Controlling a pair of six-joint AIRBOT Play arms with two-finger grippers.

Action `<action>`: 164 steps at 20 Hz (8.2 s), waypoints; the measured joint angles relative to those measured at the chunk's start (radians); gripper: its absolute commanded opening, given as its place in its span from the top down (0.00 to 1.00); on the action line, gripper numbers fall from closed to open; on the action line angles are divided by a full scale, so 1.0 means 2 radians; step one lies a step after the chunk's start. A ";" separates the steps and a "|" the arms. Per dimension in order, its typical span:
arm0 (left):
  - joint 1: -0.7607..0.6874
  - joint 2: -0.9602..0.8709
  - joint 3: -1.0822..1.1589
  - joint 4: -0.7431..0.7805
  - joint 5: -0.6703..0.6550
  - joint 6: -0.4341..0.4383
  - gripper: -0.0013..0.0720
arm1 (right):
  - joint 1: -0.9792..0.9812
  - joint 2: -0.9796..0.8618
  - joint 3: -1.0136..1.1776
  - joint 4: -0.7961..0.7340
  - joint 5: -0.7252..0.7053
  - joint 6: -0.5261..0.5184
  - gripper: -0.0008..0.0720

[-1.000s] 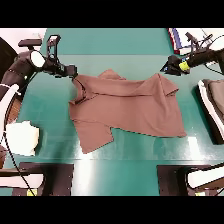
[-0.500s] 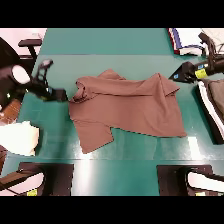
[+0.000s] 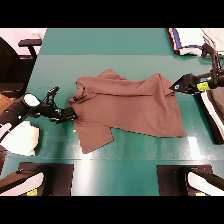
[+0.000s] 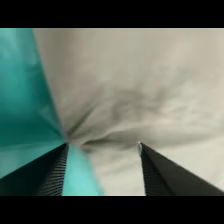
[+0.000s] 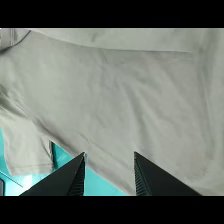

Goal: Fold the shirts.

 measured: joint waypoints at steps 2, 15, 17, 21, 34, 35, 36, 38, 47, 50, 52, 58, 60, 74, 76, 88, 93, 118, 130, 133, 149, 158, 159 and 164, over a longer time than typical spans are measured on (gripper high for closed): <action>-0.007 -0.003 -0.007 -0.011 0.017 0.002 0.75 | 0.000 0.006 -0.003 0.000 -0.002 0.000 0.52; -0.017 -0.004 0.084 -0.034 -0.011 0.026 0.95 | -0.251 0.066 -0.261 -0.119 0.029 -0.002 0.23; -0.017 -0.004 0.088 -0.034 -0.012 0.028 0.94 | -0.292 0.054 -0.305 -0.113 0.021 -0.002 0.23; -0.017 -0.004 0.091 -0.035 -0.013 0.030 0.95 | -0.307 0.021 -0.350 -0.068 -0.005 -0.009 0.33; -0.017 0.053 0.107 -0.014 -0.037 0.027 0.95 | -0.183 0.079 -0.262 -0.046 -0.091 -0.018 0.97; -0.017 0.073 0.122 -0.004 -0.042 0.024 0.95 | -0.178 0.095 -0.239 -0.045 -0.089 -0.019 0.97; -0.017 0.094 0.143 0.006 -0.050 0.020 0.95 | -0.173 0.113 -0.209 -0.044 -0.087 -0.020 0.97; -0.017 0.134 0.200 0.020 -0.060 0.017 0.95 | -0.164 0.148 -0.139 -0.043 -0.086 -0.020 0.97; -0.017 0.211 0.612 0.074 -0.068 -0.002 0.95 | -0.153 0.238 0.221 -0.055 -0.078 -0.021 0.97; -0.017 0.215 0.690 0.097 -0.054 -0.020 0.95 | -0.153 0.232 0.307 -0.081 -0.046 -0.013 0.97; -0.017 0.215 0.714 0.109 -0.048 -0.029 0.95 | -0.153 0.216 0.354 -0.102 -0.012 -0.002 0.97; -0.017 0.192 0.639 0.126 -0.095 -0.039 0.95 | -0.152 0.163 0.367 -0.115 0.059 0.031 0.97; -0.017 0.173 0.572 0.128 -0.120 -0.040 0.94 | -0.144 0.138 0.333 -0.109 0.076 0.040 0.97; -0.012 -0.124 0.389 0.124 -0.028 -0.025 0.95 | -0.029 -0.191 0.207 -0.165 0.023 0.060 0.97; -0.008 -0.152 0.416 0.124 -0.022 -0.024 0.94 | -0.027 -0.224 0.245 -0.165 0.019 0.060 0.97; -0.004 -0.181 0.342 0.105 -0.156 0.001 0.79 | -0.026 -0.203 0.126 -0.176 -0.010 0.038 0.93; -0.004 -0.172 0.298 0.086 -0.145 0.001 0.32 | -0.026 -0.189 0.080 -0.172 -0.019 0.037 0.47; -0.104 0.211 -0.180 -0.015 -0.106 -0.093 0.32 | -0.026 0.011 -0.046 -0.169 -0.039 0.031 0.47; -0.122 0.212 -0.161 0.038 -0.148 -0.123 0.32 | -0.026 0.011 -0.046 -0.170 -0.034 0.031 0.47; -0.122 0.212 -0.179 0.014 -0.109 -0.128 0.32 | -0.026 0.011 -0.046 -0.170 -0.037 0.031 0.47; -0.122 0.212 -0.143 -0.067 -0.085 -0.073 0.95 | -0.171 0.052 -0.187 -0.175 0.042 0.031 0.27; -0.122 0.212 -0.133 -0.069 -0.083 -0.063 0.95 | -0.280 0.070 -0.351 -0.148 0.010 0.031 0.41; -0.122 0.212 -0.133 -0.069 -0.082 -0.062 0.95 | -0.273 0.071 -0.356 -0.144 -0.001 0.031 0.56; -0.122 0.212 -0.133 -0.042 -0.107 -0.061 0.95 | -0.231 0.072 -0.368 -0.136 -0.039 0.026 0.97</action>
